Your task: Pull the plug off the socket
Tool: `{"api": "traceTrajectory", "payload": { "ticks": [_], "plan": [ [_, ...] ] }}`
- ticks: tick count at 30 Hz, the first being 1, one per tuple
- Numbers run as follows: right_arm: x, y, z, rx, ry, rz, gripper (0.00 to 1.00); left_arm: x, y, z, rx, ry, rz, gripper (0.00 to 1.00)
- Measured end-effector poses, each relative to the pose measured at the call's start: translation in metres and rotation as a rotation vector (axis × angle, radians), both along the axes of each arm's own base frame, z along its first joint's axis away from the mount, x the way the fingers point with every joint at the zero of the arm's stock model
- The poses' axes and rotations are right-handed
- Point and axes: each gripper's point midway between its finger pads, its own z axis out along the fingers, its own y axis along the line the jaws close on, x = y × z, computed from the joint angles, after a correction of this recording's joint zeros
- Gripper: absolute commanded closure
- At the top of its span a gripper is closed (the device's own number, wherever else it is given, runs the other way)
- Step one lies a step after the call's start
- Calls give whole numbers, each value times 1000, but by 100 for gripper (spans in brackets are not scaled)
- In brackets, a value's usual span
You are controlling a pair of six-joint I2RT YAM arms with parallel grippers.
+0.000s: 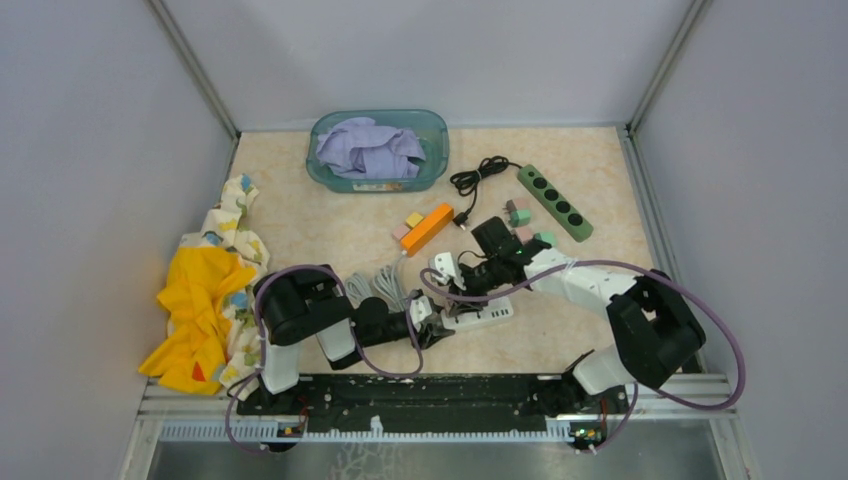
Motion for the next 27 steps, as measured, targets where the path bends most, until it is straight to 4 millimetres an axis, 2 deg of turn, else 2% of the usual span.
{"api": "traceTrajectory", "payload": {
  "ticks": [6, 12, 19, 22, 25, 27],
  "plan": [
    [6, -14, 3, 27, 7, -24, 100, 1, -1, 1, -4, 2, 1, 100],
    [-6, -23, 13, 65, -47, 83, 100, 1, 0, 0, -3, 4, -1, 100],
    [-25, -5, 22, 119, 5, 132, 100, 1, -1, 1, -5, 4, -4, 100],
    [-25, -7, 26, 124, 26, 126, 100, 1, -1, 1, -5, 4, -4, 99],
    [-16, -13, 37, 129, 16, 118, 100, 1, -1, 1, -7, 7, -3, 96],
    [-5, -20, 44, 128, 0, 91, 100, 1, -1, 2, -10, 10, -2, 83]
  ]
}}
